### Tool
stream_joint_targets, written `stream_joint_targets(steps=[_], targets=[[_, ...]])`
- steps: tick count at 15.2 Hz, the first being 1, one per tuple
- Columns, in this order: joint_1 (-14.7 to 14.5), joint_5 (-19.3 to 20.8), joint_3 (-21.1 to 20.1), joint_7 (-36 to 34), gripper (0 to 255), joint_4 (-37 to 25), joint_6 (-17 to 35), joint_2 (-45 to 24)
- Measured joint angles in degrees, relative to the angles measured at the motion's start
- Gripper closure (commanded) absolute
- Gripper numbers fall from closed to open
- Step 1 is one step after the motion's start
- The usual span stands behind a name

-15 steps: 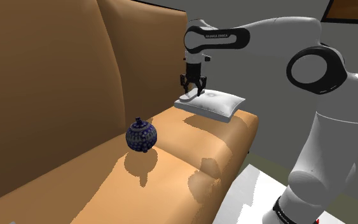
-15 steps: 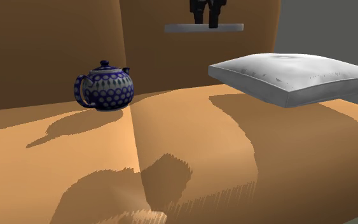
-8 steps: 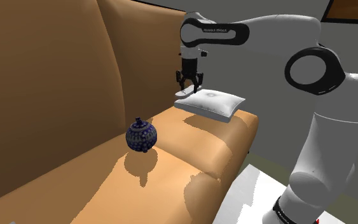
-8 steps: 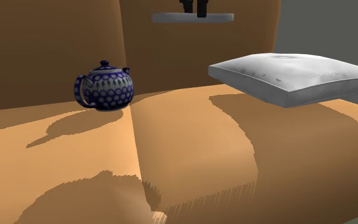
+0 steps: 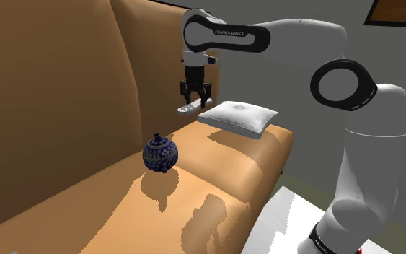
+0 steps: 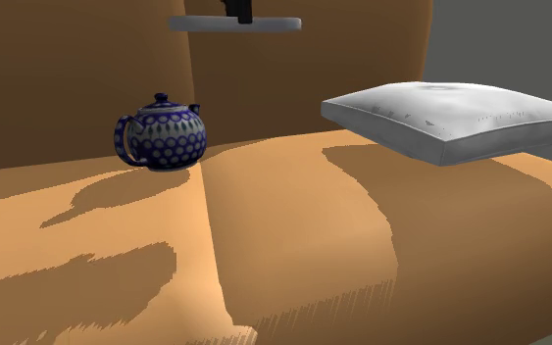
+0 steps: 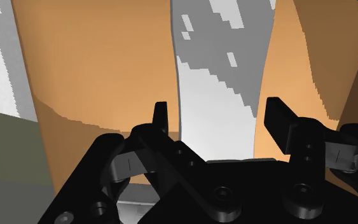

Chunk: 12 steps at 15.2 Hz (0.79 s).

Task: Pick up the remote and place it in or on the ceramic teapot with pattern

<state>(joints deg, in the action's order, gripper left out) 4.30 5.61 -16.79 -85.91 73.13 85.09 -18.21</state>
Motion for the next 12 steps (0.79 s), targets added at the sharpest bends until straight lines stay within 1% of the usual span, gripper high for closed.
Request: stream_joint_targets(steps=[2, 4, 9, 11, 12], targets=[[-2.27, 0.76, -0.74, -2.57, 255, -3.96, -1.40, -2.77], [-4.31, 1.29, -1.36, -4.91, 255, -6.50, -2.22, -4.62], [-11.36, 3.82, -2.27, -10.48, 255, -21.21, -8.11, -13.67], [-15.92, 5.56, -1.95, -12.24, 255, -33.37, -13.10, -20.70], [-16.46, 5.64, -1.98, -12.71, 255, -33.84, -13.18, -21.24]])
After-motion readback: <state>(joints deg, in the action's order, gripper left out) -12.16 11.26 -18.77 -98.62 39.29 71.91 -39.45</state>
